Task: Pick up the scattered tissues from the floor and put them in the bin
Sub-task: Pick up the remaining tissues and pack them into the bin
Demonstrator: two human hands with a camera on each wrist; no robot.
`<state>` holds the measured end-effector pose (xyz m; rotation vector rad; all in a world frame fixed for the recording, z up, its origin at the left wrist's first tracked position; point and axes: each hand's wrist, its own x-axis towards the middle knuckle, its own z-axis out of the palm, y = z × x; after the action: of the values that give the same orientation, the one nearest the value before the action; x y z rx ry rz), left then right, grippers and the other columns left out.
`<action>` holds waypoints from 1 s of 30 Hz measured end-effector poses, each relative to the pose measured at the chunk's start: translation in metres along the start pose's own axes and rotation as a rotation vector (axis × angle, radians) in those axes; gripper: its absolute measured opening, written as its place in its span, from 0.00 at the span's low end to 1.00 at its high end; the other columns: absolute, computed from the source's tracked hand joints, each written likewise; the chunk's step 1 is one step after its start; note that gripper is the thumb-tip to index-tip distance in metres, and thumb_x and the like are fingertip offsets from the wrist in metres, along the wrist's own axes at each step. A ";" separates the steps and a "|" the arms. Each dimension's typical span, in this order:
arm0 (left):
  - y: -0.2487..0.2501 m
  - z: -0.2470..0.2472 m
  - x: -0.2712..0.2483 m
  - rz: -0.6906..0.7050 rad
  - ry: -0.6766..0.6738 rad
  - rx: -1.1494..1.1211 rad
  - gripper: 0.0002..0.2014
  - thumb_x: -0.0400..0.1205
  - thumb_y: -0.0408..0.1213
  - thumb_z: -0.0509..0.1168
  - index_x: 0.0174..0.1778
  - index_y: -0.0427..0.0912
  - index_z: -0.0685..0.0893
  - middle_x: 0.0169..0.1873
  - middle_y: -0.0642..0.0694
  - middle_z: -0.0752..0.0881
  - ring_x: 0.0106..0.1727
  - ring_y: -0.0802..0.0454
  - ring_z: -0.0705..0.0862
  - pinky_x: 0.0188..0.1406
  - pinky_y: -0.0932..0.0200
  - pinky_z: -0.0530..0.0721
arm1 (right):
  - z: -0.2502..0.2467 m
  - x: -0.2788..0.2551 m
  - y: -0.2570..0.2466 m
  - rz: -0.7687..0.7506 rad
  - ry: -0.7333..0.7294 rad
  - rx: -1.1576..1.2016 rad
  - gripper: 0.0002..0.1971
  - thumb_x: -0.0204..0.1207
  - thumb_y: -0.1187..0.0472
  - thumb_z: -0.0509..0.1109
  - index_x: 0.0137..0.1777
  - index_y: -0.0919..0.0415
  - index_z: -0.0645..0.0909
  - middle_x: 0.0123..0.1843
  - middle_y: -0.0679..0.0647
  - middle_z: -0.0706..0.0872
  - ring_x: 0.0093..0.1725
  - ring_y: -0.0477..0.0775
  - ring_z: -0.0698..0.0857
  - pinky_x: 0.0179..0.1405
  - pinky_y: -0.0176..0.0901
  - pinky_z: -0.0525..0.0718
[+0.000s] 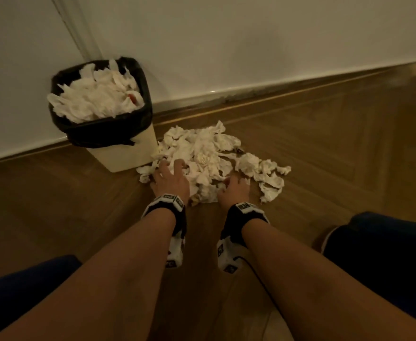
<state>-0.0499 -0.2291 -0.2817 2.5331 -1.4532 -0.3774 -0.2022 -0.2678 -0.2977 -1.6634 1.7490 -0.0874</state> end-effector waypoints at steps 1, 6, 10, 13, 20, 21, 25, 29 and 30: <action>-0.001 0.003 -0.001 -0.027 -0.010 -0.010 0.19 0.83 0.39 0.57 0.69 0.59 0.66 0.75 0.40 0.58 0.70 0.33 0.66 0.64 0.35 0.72 | 0.004 -0.001 0.000 -0.003 -0.014 -0.033 0.20 0.79 0.52 0.63 0.69 0.58 0.69 0.73 0.62 0.65 0.75 0.66 0.61 0.72 0.56 0.66; -0.001 0.012 0.000 -0.118 -0.060 -0.092 0.16 0.84 0.43 0.58 0.66 0.63 0.69 0.77 0.39 0.53 0.75 0.31 0.59 0.68 0.27 0.66 | 0.016 0.000 -0.008 0.027 -0.082 -0.124 0.28 0.74 0.44 0.66 0.71 0.53 0.65 0.76 0.63 0.56 0.72 0.72 0.61 0.70 0.60 0.67; 0.001 0.012 0.000 -0.131 -0.139 -0.159 0.16 0.85 0.46 0.55 0.69 0.60 0.70 0.78 0.36 0.52 0.70 0.29 0.68 0.65 0.34 0.74 | 0.021 0.002 -0.014 -0.015 -0.154 -0.228 0.29 0.74 0.38 0.64 0.73 0.45 0.65 0.79 0.61 0.51 0.74 0.75 0.55 0.70 0.64 0.65; -0.004 0.010 0.005 -0.079 -0.193 -0.139 0.20 0.85 0.51 0.54 0.73 0.53 0.71 0.75 0.36 0.61 0.70 0.31 0.69 0.69 0.41 0.71 | 0.023 0.000 -0.019 -0.050 -0.176 -0.319 0.31 0.73 0.35 0.63 0.74 0.45 0.66 0.81 0.60 0.46 0.78 0.76 0.49 0.73 0.66 0.63; -0.013 -0.001 0.014 -0.184 -0.344 -0.105 0.19 0.88 0.42 0.51 0.38 0.39 0.80 0.48 0.37 0.83 0.52 0.41 0.81 0.48 0.55 0.73 | 0.020 -0.001 -0.022 0.005 -0.223 -0.232 0.25 0.79 0.41 0.61 0.69 0.55 0.75 0.81 0.59 0.50 0.80 0.71 0.51 0.72 0.64 0.67; -0.016 -0.001 0.015 -0.241 -0.360 -0.157 0.19 0.88 0.41 0.54 0.33 0.39 0.78 0.43 0.38 0.83 0.47 0.42 0.81 0.44 0.56 0.73 | 0.019 0.000 -0.022 -0.009 -0.226 -0.236 0.24 0.80 0.44 0.60 0.69 0.59 0.76 0.79 0.61 0.55 0.79 0.69 0.57 0.72 0.60 0.68; -0.027 0.003 0.013 -0.418 -0.328 -0.492 0.13 0.84 0.37 0.60 0.63 0.43 0.81 0.64 0.41 0.81 0.62 0.41 0.80 0.55 0.55 0.77 | 0.017 0.001 -0.020 0.018 -0.142 -0.023 0.16 0.80 0.58 0.64 0.62 0.67 0.79 0.67 0.64 0.78 0.65 0.62 0.78 0.62 0.48 0.77; -0.029 0.000 0.013 -0.496 -0.331 -0.653 0.21 0.85 0.30 0.56 0.76 0.41 0.69 0.73 0.38 0.73 0.70 0.39 0.74 0.63 0.51 0.74 | 0.017 0.006 -0.015 0.177 -0.120 0.439 0.13 0.78 0.68 0.62 0.61 0.62 0.80 0.65 0.62 0.81 0.55 0.58 0.83 0.55 0.47 0.85; -0.028 -0.002 0.016 -0.500 -0.380 -0.631 0.22 0.86 0.29 0.54 0.78 0.39 0.67 0.75 0.38 0.70 0.73 0.38 0.72 0.66 0.51 0.73 | 0.013 0.005 -0.016 0.231 -0.135 0.565 0.15 0.78 0.71 0.60 0.63 0.63 0.79 0.67 0.63 0.81 0.49 0.56 0.83 0.48 0.45 0.86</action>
<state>-0.0184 -0.2289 -0.2900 2.3066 -0.5925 -1.2279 -0.1816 -0.2698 -0.3012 -1.0328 1.6090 -0.3234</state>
